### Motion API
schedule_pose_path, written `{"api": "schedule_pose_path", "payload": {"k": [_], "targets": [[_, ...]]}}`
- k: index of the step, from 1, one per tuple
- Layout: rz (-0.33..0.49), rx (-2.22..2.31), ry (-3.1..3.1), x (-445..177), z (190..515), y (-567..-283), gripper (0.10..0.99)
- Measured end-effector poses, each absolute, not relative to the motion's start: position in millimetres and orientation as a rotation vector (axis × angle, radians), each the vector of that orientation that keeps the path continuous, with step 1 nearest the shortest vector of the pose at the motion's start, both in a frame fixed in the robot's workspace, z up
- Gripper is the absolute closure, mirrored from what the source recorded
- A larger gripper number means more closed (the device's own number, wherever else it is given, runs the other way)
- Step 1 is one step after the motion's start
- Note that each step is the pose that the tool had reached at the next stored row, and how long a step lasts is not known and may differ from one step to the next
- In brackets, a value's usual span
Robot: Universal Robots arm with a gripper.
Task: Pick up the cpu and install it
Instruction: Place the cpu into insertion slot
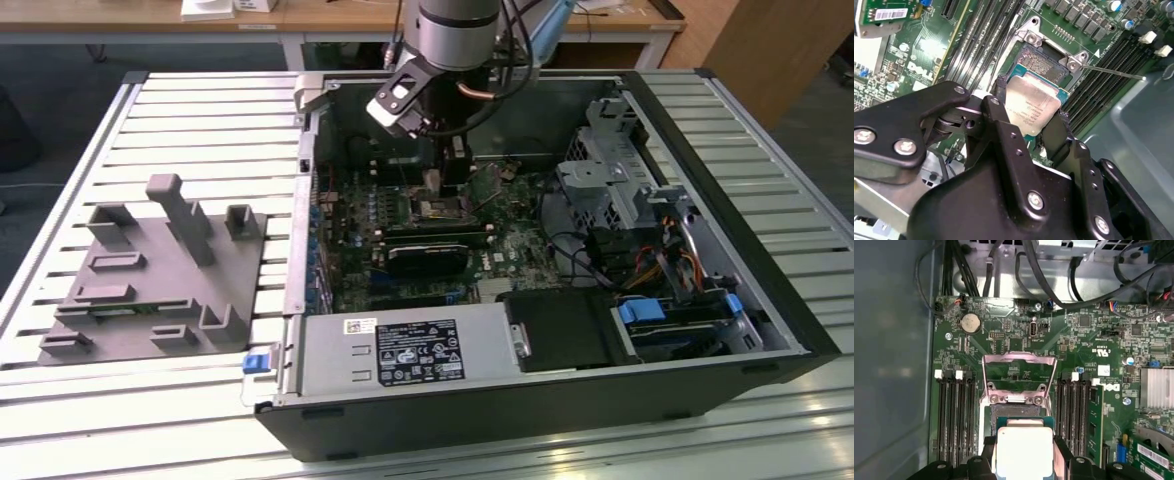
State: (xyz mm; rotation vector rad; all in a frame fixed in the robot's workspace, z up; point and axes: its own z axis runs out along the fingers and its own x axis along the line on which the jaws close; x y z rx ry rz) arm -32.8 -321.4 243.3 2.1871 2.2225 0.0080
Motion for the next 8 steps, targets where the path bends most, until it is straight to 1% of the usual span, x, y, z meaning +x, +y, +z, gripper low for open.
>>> {"api": "schedule_pose_path", "payload": {"k": [8], "targets": [[0.008,2.184,2.226,-34.6,236.5,-320.0,0.549]]}}
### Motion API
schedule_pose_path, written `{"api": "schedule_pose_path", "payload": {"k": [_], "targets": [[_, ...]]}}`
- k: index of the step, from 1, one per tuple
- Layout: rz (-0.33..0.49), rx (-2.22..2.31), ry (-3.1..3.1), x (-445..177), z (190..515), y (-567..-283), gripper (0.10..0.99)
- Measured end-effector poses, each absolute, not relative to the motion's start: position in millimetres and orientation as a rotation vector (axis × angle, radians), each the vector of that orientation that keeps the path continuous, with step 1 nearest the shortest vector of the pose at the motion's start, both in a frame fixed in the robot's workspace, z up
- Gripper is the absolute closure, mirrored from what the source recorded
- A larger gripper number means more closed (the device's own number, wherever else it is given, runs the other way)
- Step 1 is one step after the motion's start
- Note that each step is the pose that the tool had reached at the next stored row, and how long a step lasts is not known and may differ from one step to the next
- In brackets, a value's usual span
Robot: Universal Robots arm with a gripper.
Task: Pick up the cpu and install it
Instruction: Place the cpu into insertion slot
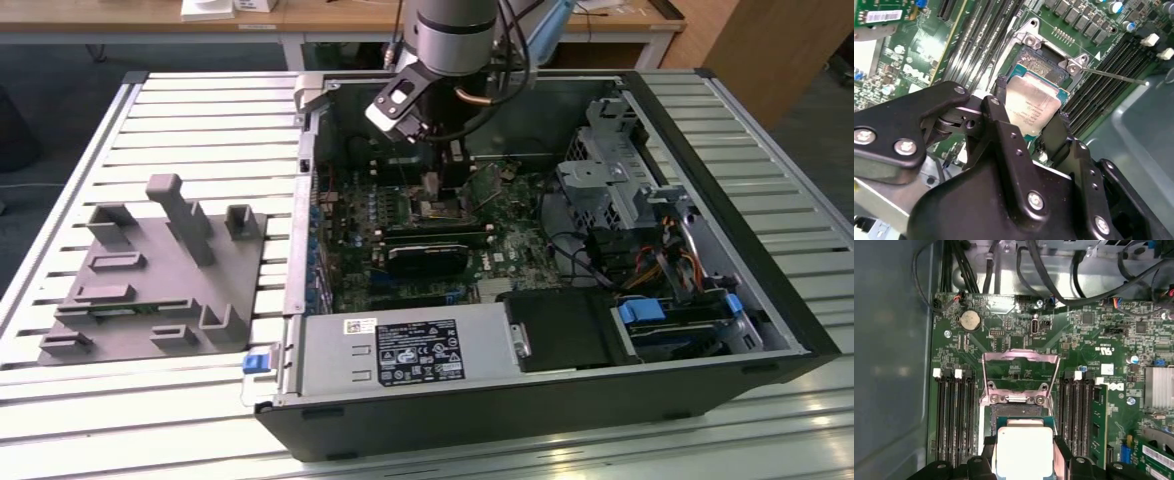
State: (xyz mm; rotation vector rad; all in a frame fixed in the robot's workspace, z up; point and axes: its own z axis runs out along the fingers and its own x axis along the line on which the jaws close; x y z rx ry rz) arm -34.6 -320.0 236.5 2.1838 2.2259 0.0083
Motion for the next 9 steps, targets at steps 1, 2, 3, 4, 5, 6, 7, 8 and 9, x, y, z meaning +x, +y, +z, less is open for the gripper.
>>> {"api": "schedule_pose_path", "payload": {"k": [1,2,3,4,5,6,7,8,9], "targets": [[0.008,2.182,2.228,-35.0,234.7,-319.3,0.549],[0.008,2.181,2.229,-35.1,232.9,-318.4,0.549],[0.008,2.181,2.229,-35.1,231.1,-318.2,0.549],[0.008,2.181,2.229,-35.1,229.3,-318.0,0.549],[0.008,2.181,2.229,-35.2,227.7,-317.7,0.549],[0.008,2.181,2.229,-35.2,225.9,-317.1,0.549],[0.009,2.181,2.229,-35.1,224.1,-316.6,0.549],[0.009,2.181,2.229,-35.1,222.4,-316.0,0.549],[0.009,2.181,2.229,-35.1,220.9,-315.5,0.549]]}}
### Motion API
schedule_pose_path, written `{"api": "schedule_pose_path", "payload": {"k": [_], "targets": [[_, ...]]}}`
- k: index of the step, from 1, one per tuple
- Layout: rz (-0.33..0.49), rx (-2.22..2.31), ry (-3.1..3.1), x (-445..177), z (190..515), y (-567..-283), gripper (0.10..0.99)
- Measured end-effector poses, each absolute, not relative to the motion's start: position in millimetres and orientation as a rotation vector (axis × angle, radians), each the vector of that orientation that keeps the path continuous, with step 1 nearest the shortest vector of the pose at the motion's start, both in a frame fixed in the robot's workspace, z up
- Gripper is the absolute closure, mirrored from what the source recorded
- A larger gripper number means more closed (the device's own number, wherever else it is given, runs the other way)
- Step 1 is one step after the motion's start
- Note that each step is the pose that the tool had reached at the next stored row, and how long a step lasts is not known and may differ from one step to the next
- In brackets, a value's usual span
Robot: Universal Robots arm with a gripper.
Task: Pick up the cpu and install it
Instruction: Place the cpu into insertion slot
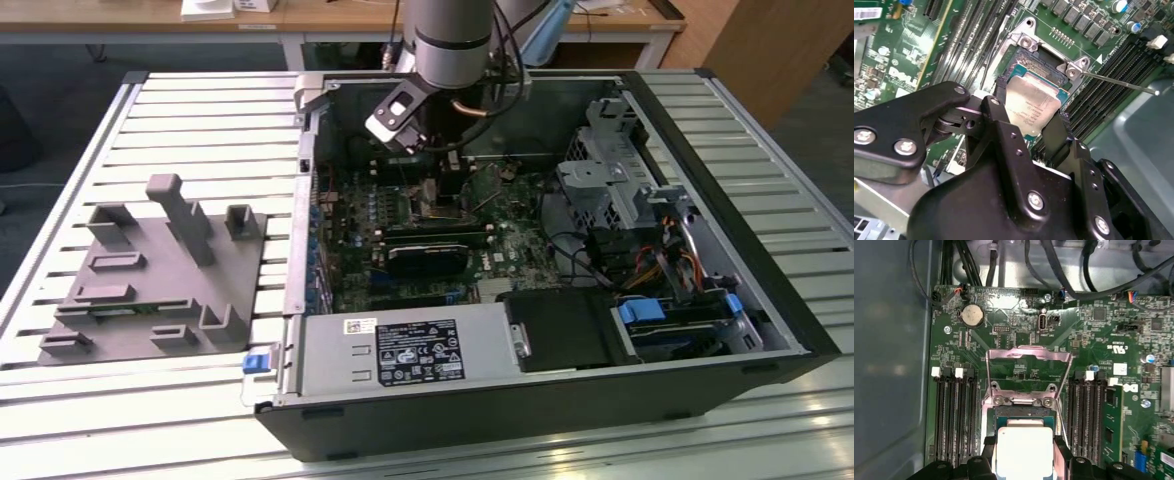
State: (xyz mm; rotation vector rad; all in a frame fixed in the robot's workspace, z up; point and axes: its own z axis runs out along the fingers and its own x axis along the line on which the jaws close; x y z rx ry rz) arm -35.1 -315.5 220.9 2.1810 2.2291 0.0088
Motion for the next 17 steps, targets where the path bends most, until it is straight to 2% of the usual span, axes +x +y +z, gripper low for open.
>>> {"api": "schedule_pose_path", "payload": {"k": [17], "targets": [[0.008,2.215,2.195,-37.1,205.2,-314.8,0.549]]}}
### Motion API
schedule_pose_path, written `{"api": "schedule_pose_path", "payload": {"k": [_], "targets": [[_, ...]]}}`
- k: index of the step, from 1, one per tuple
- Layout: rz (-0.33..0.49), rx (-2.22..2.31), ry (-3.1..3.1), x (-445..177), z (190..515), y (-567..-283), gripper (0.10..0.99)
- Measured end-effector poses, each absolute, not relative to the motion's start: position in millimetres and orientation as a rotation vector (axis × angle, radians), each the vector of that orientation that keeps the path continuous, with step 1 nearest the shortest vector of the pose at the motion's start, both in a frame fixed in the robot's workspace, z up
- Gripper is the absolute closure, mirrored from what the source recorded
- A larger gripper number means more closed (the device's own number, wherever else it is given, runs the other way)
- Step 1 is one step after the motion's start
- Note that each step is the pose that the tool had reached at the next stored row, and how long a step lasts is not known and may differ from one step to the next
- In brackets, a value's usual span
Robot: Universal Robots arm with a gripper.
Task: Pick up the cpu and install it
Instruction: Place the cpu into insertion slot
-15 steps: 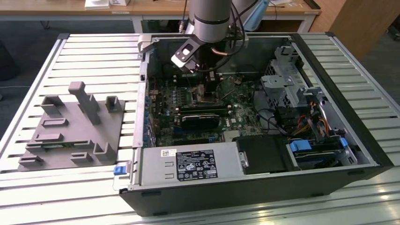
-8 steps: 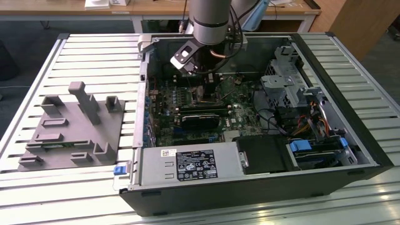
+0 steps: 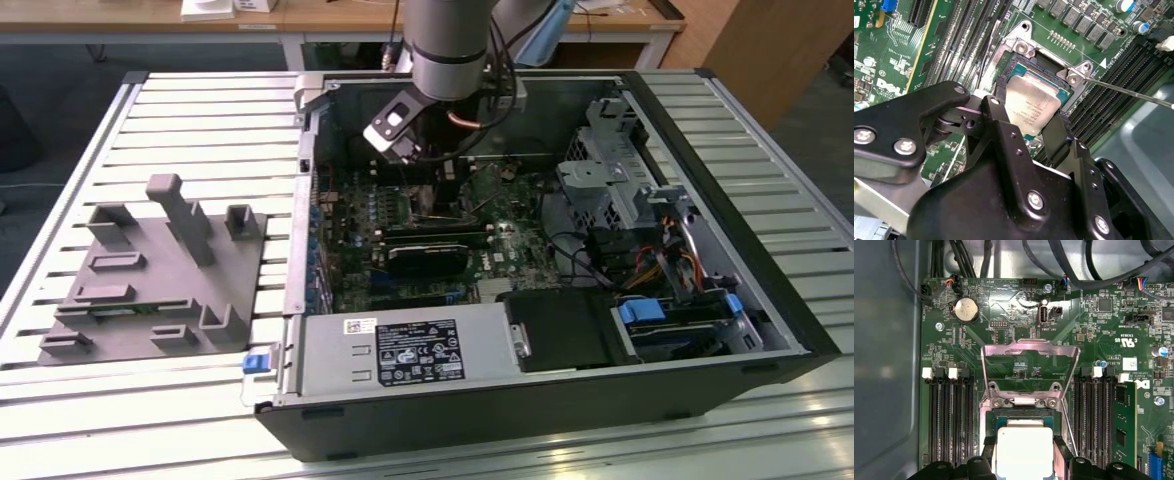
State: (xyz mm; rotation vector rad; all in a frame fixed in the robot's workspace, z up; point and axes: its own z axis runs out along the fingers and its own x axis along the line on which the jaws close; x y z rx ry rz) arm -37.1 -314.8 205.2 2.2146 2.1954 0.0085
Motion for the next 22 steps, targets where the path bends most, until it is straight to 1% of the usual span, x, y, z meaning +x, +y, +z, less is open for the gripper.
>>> {"api": "schedule_pose_path", "payload": {"k": [22], "targets": [[0.009,2.208,2.202,-37.1,194.3,-314.8,0.549]]}}
